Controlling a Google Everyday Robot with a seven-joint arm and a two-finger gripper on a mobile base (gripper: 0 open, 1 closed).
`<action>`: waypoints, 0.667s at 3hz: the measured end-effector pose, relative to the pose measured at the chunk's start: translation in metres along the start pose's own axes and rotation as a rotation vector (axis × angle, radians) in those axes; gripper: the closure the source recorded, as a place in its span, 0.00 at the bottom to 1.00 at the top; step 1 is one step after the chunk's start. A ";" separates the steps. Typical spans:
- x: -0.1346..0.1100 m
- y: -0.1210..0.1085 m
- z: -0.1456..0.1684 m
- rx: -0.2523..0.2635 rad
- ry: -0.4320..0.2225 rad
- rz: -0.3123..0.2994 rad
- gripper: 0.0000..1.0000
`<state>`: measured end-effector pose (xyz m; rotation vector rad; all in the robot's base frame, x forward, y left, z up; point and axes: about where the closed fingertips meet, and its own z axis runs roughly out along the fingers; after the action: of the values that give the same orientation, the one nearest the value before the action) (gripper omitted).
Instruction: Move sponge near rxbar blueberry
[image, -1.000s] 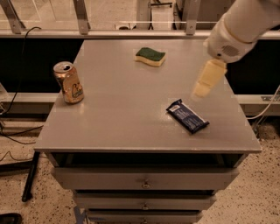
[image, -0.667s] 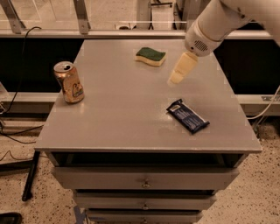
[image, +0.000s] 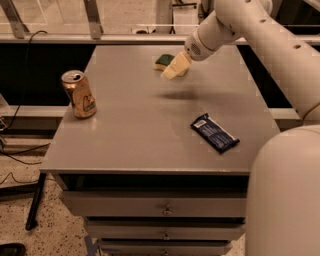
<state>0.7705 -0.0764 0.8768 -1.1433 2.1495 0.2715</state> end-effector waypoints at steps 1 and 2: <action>-0.017 -0.015 0.030 0.018 -0.043 0.056 0.00; -0.022 -0.031 0.048 0.062 -0.056 0.096 0.00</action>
Offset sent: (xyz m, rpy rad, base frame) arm 0.0825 0.0159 -0.0208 0.0771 -0.0604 -0.1790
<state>0.8258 -0.0580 0.8589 -0.9882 2.1520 0.2746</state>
